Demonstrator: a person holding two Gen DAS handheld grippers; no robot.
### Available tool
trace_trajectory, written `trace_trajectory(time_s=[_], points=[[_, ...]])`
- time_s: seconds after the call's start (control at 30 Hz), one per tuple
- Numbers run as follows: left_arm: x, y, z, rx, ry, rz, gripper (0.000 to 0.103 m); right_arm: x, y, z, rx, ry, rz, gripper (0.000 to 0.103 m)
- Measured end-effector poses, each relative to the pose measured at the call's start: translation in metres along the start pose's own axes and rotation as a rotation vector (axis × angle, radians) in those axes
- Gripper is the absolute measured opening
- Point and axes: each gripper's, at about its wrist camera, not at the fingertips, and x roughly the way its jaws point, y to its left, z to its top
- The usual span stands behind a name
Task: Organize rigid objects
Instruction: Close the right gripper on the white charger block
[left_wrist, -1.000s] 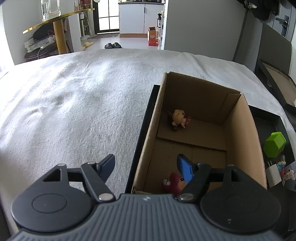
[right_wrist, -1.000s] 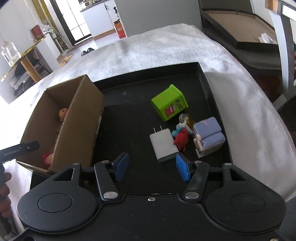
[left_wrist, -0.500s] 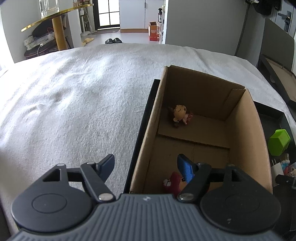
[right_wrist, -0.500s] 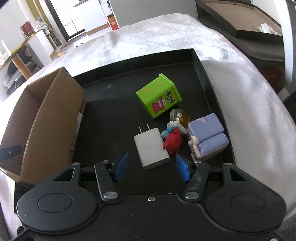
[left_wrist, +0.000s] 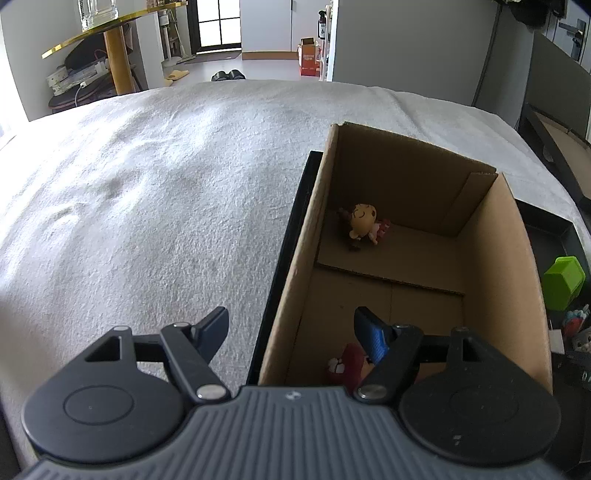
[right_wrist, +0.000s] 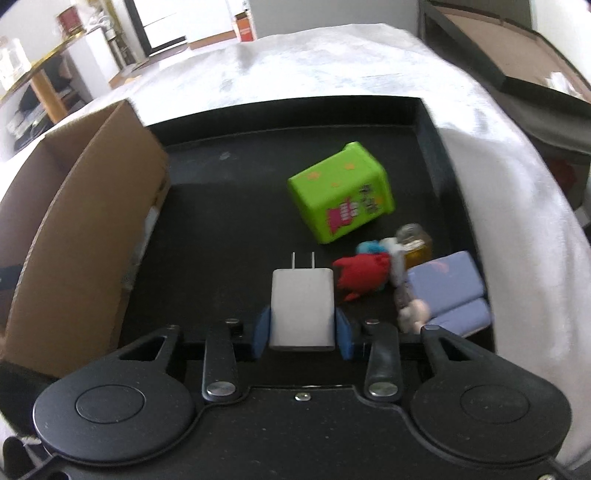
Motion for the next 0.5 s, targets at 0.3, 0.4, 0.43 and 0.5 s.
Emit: trace_trajectory(time_s=[0.3, 0.4, 0.43, 0.5], points=[[-0.001, 0.001, -0.001, -0.001, 0.003, 0.001, 0.073, -0.002, 0.015, -0.004, -0.032, 0.033, -0.004, 0.039], [-0.002, 0.001, 0.000, -0.004, 0.002, -0.002, 0.073, 0.002, 0.017, 0.000, -0.058, 0.027, -0.017, 0.040], [-0.002, 0.001, 0.001, -0.004, 0.000, -0.003, 0.073, 0.002, 0.019, 0.000, -0.070, 0.027, -0.022, 0.040], [-0.003, 0.001, 0.001, -0.004, -0.003, -0.002, 0.073, 0.002, 0.023, 0.001, -0.093, 0.036, -0.032, 0.037]])
